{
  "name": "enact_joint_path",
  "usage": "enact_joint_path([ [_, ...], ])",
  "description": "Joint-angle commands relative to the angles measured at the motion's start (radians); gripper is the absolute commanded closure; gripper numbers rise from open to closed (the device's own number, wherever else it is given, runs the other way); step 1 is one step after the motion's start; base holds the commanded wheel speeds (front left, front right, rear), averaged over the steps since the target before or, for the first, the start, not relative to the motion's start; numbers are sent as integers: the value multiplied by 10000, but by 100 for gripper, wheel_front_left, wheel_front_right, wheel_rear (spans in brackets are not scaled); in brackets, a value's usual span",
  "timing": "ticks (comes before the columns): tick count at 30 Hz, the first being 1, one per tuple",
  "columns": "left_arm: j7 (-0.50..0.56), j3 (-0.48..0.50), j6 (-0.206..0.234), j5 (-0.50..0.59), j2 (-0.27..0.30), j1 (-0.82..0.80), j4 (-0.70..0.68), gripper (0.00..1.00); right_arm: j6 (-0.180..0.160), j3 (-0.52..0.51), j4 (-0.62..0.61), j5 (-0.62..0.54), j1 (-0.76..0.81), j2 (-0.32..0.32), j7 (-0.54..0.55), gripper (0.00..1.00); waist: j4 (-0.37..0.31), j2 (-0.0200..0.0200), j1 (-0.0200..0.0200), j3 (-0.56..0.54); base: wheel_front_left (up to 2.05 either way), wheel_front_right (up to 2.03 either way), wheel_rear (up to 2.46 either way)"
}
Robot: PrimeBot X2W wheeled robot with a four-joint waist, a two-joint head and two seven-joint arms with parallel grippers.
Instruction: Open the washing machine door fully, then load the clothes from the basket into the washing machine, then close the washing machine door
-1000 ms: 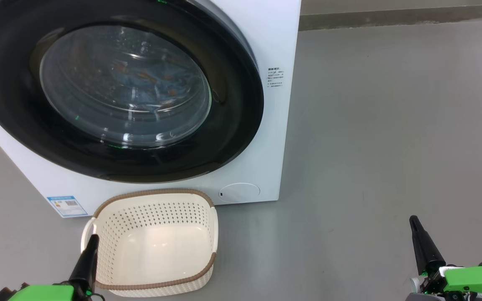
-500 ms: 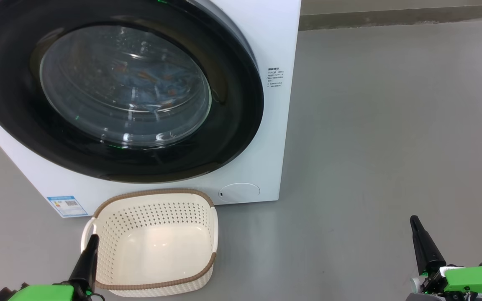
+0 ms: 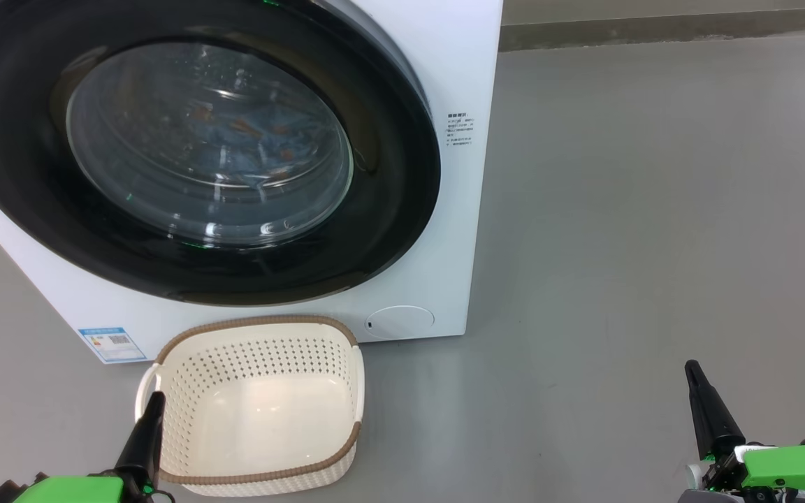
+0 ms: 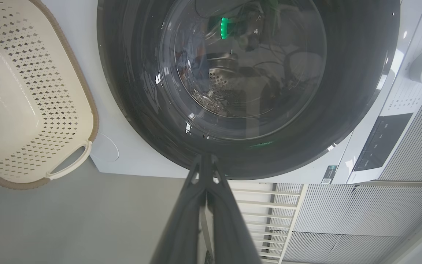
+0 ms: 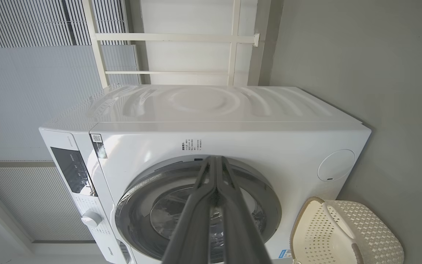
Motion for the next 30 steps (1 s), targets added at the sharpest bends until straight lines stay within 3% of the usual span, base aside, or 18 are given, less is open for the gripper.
enact_joint_path([
  [1,54,361,-19,-35,113,-416,-193,100,-9,172,-302,-51,-453,-27,85,100,0,0,0,0,0,0,0],
  [30,60,369,-19,-29,108,-416,-193,100,-9,135,-301,-82,-456,-1,115,100,0,0,0,0,0,0,0],
])
